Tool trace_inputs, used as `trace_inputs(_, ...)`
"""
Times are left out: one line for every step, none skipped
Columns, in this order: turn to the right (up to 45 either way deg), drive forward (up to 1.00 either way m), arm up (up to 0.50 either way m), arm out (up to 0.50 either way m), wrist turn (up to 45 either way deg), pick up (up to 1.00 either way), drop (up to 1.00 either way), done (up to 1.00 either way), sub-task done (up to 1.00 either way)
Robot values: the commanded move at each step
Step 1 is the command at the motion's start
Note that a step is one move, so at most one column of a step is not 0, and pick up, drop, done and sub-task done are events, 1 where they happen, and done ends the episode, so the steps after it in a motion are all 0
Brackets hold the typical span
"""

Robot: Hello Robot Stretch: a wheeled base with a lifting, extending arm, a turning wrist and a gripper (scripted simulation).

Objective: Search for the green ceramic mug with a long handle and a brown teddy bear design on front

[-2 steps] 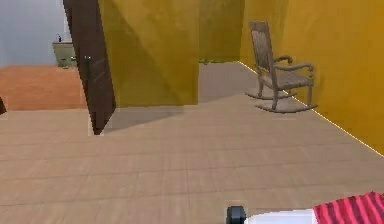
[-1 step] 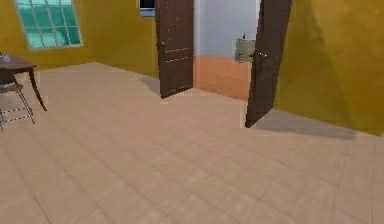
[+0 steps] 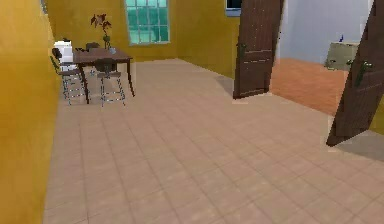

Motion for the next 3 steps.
trace_inputs(0.0,0.3,0.0,0.0,0.0,0.0,0.0,0.0,0.0)
trace_inputs(24.0,0.0,0.0,0.0,0.0,0.0,0.0,0.0,0.0)
trace_inputs(0.0,1.0,0.0,0.0,0.0,0.0,0.0,0.0,0.0)
